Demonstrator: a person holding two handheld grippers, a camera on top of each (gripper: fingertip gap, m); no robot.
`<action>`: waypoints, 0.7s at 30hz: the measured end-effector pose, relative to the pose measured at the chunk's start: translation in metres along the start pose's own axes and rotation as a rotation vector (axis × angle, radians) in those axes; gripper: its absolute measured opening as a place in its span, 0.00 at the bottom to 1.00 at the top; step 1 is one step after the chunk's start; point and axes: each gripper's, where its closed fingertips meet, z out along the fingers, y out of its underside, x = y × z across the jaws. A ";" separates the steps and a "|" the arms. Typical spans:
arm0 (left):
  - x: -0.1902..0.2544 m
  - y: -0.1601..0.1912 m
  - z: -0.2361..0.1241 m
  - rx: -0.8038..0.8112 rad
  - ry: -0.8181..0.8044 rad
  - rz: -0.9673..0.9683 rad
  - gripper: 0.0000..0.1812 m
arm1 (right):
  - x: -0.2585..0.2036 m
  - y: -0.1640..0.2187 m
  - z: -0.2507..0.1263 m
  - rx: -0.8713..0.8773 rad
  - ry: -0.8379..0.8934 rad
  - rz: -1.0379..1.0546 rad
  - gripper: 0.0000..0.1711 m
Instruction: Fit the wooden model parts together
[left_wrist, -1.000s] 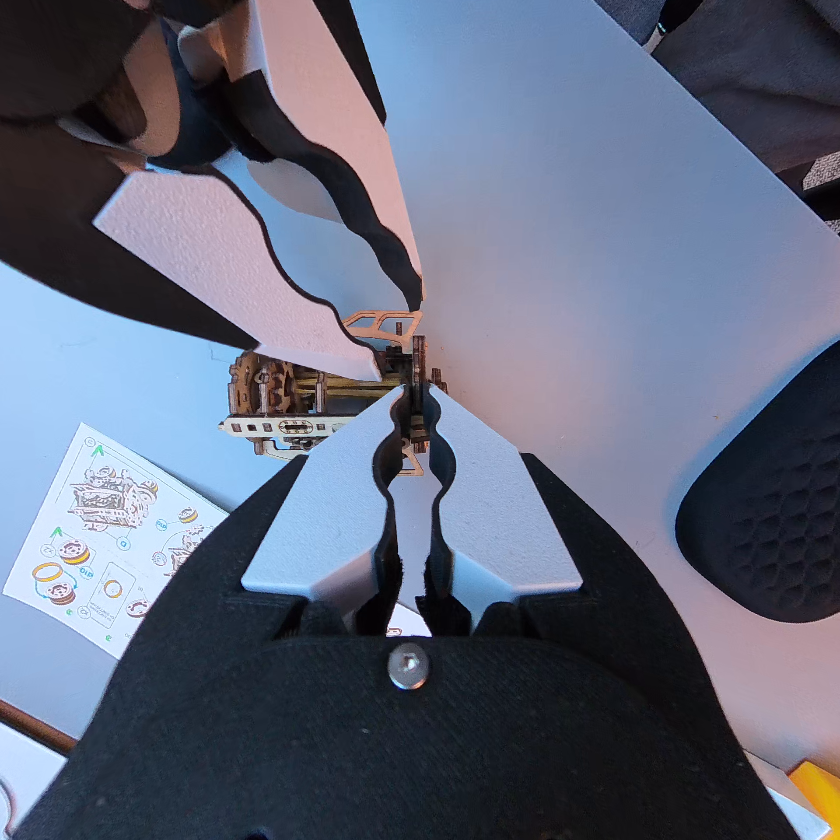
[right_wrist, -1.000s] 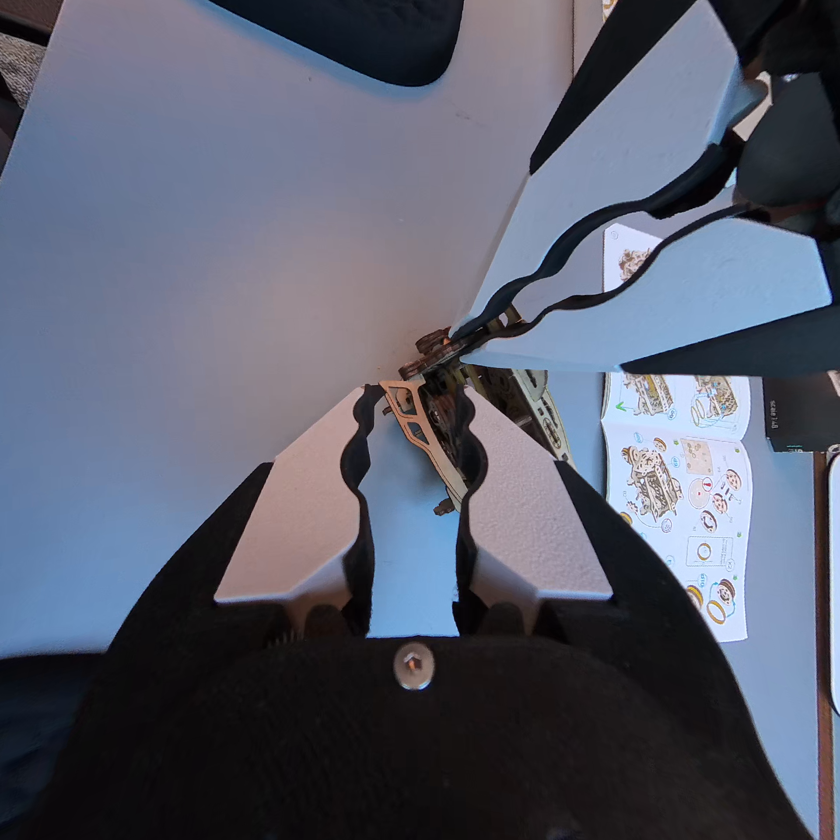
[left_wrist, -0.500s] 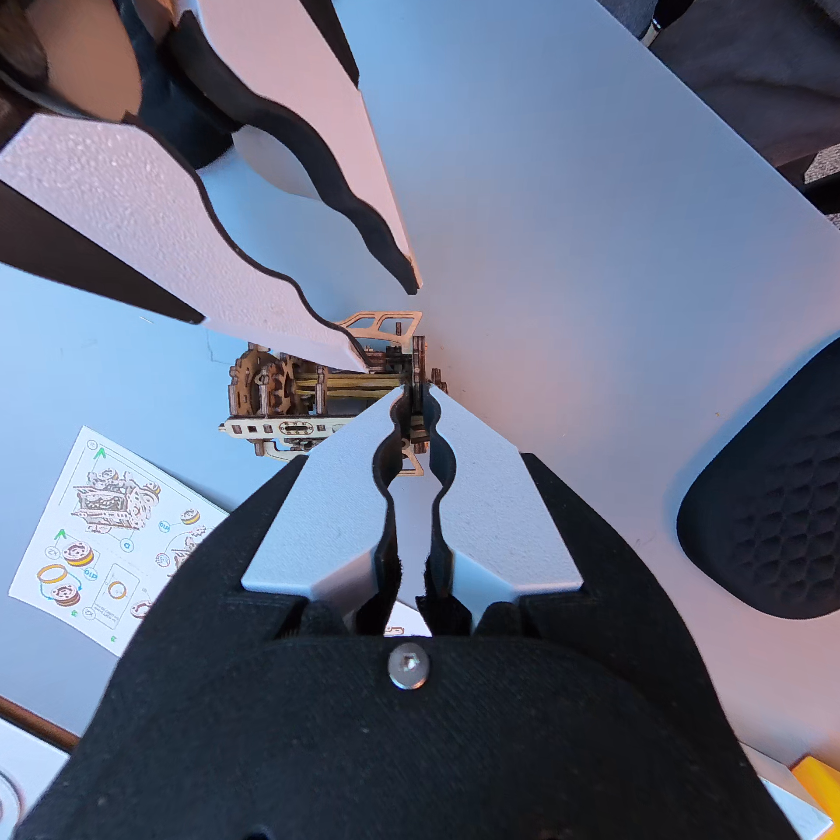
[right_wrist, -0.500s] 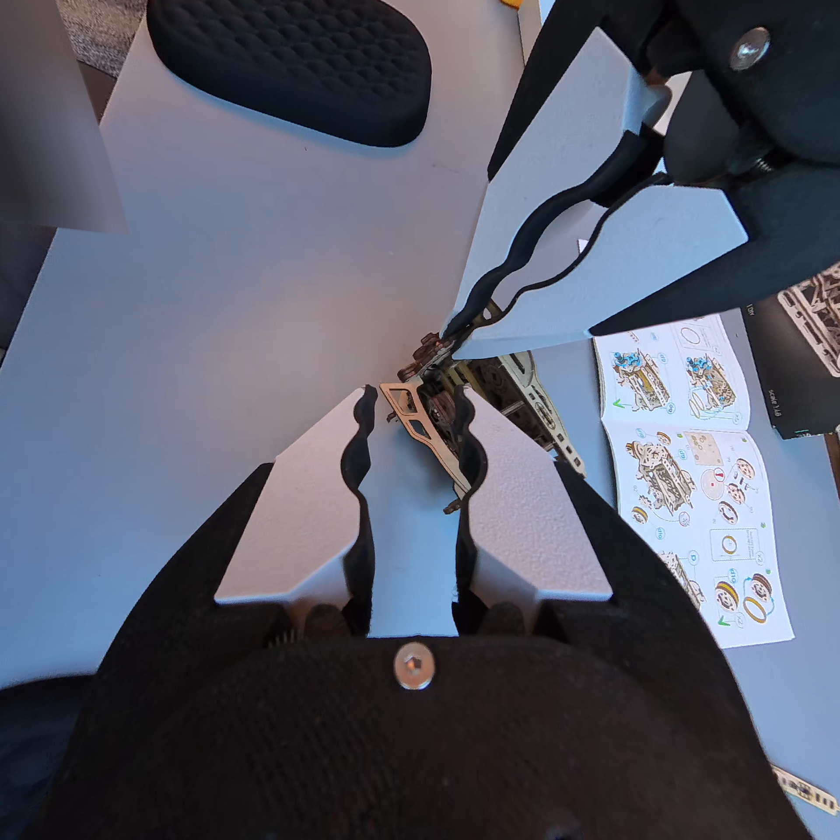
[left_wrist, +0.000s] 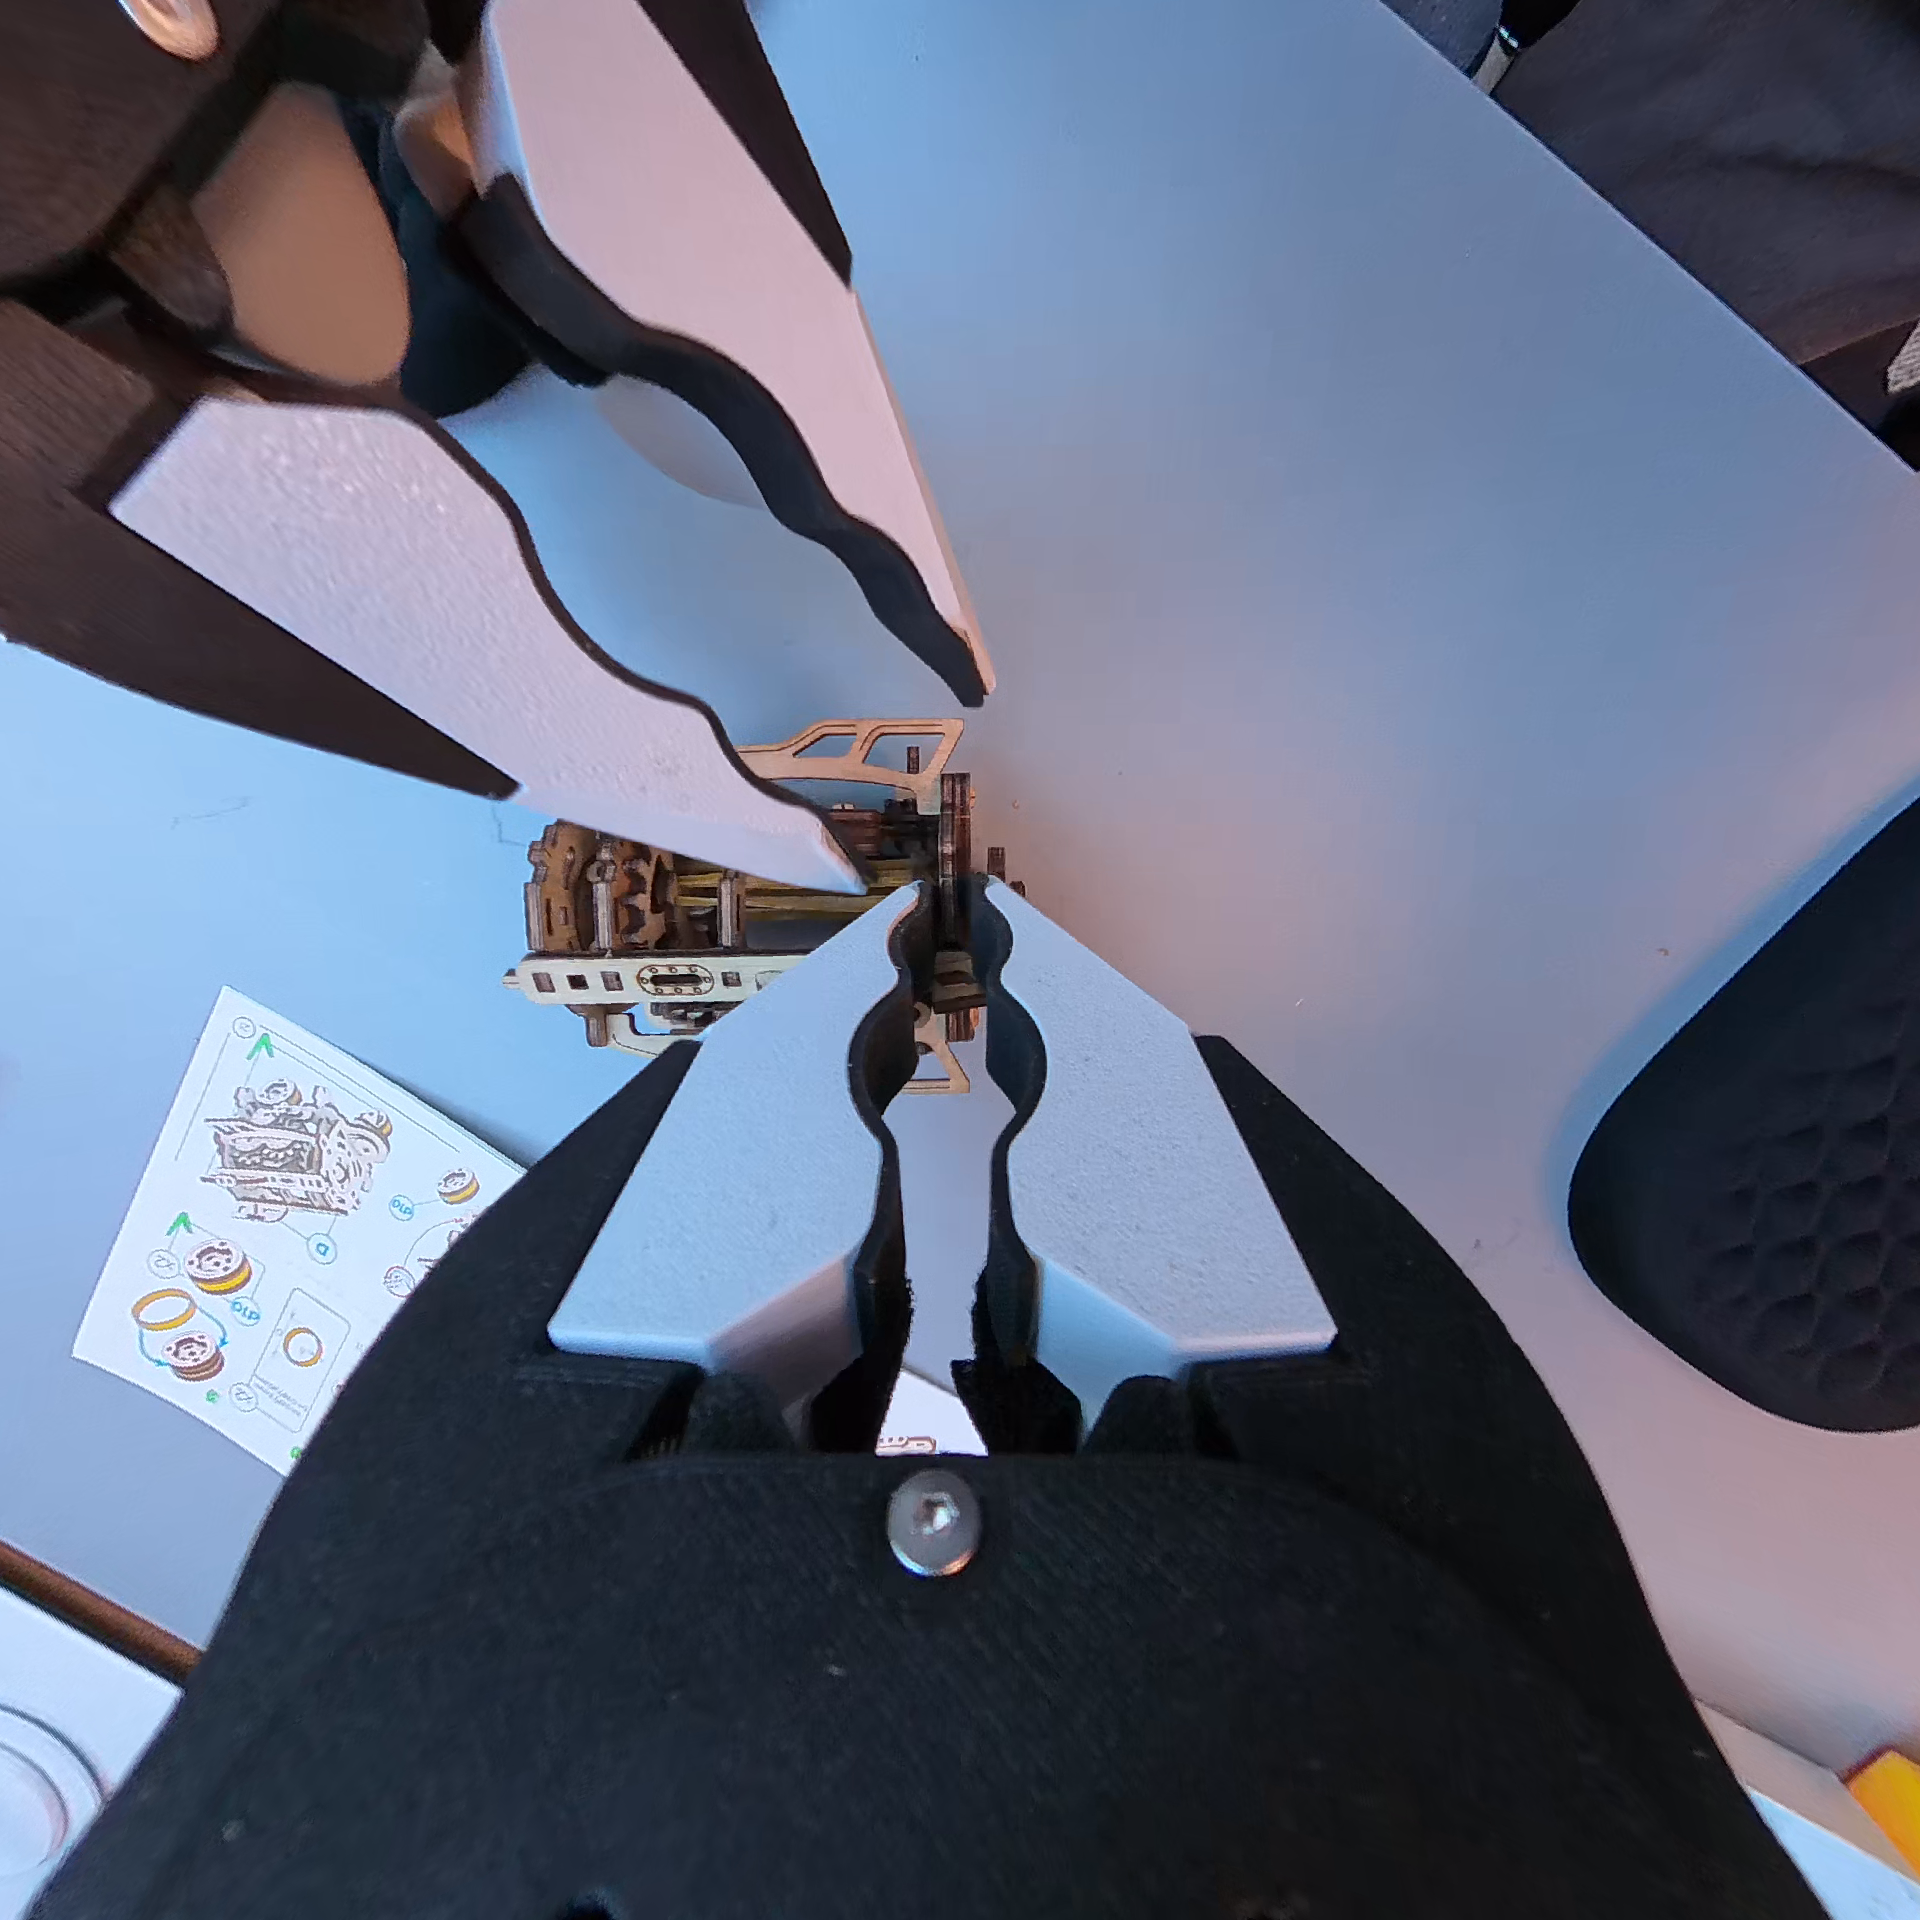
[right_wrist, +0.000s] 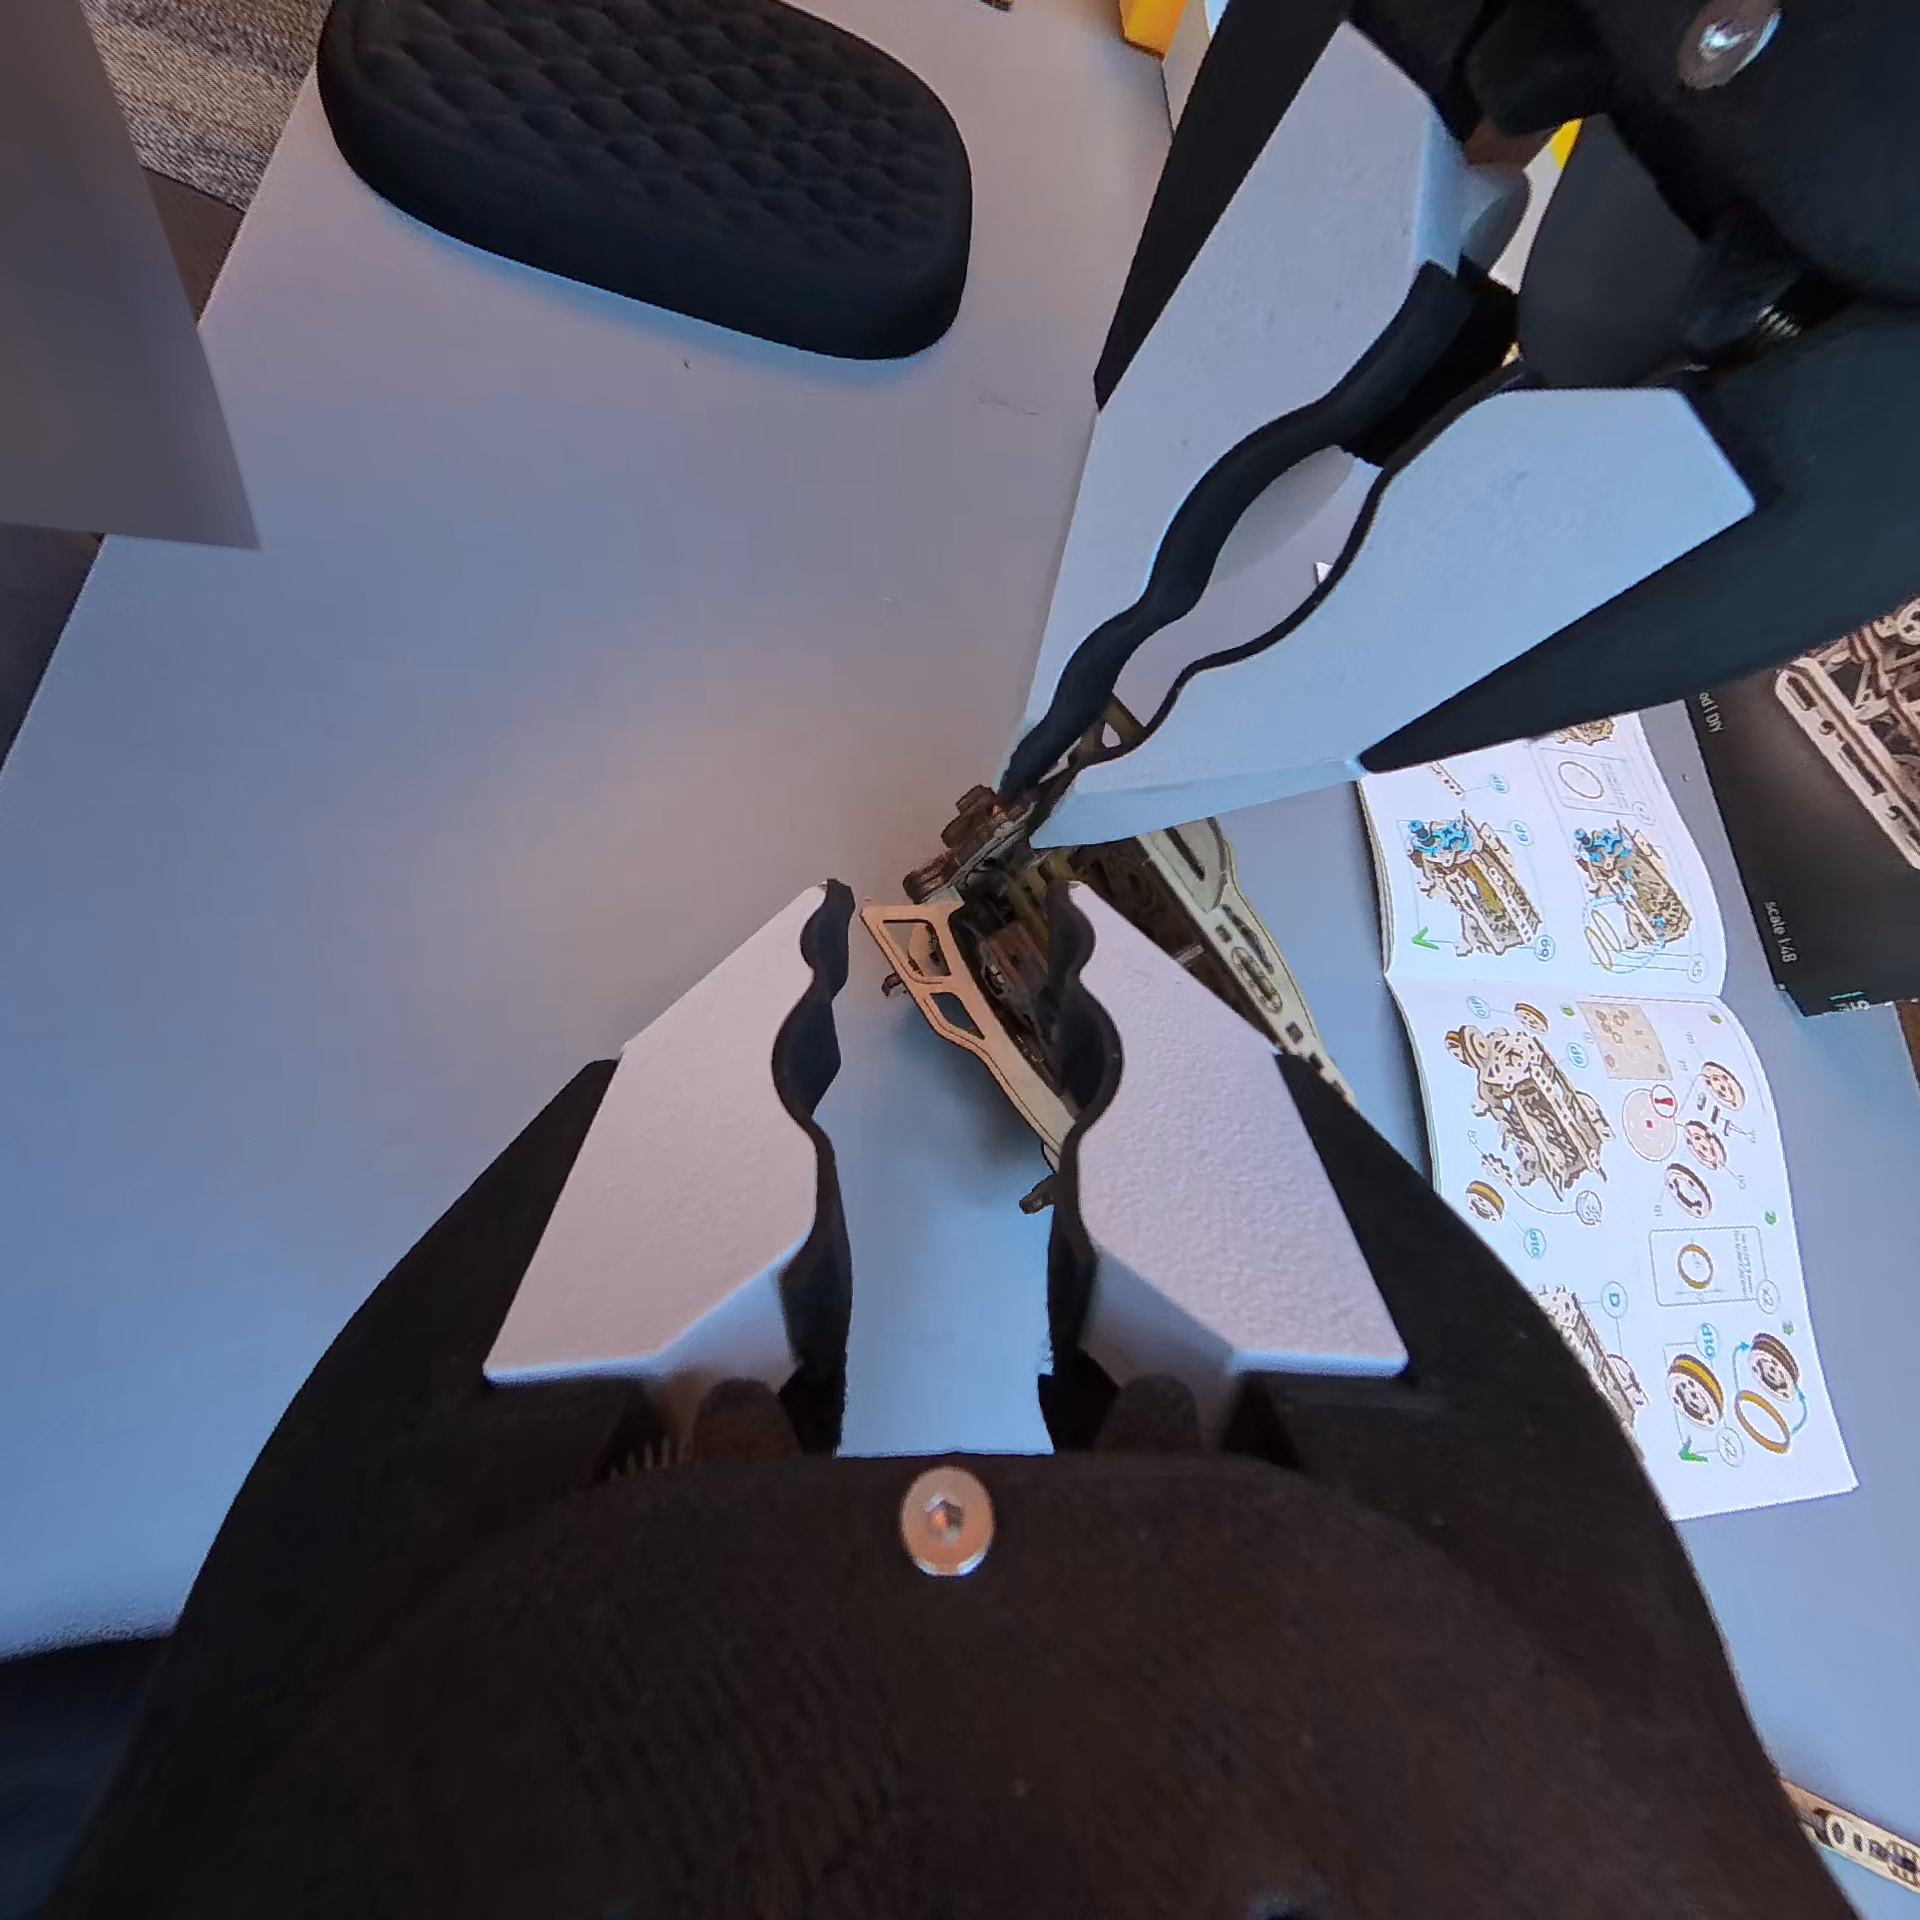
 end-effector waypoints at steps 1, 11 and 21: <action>0.000 -0.001 0.000 0.003 -0.002 -0.002 0.02 | 0.000 0.000 0.001 0.001 0.000 -0.001 0.22; 0.001 -0.003 0.002 0.014 -0.050 -0.013 0.09 | -0.001 0.002 0.003 0.016 -0.002 0.015 0.22; -0.004 -0.011 -0.006 0.064 -0.145 -0.004 0.11 | -0.001 0.001 0.001 0.038 0.006 0.021 0.22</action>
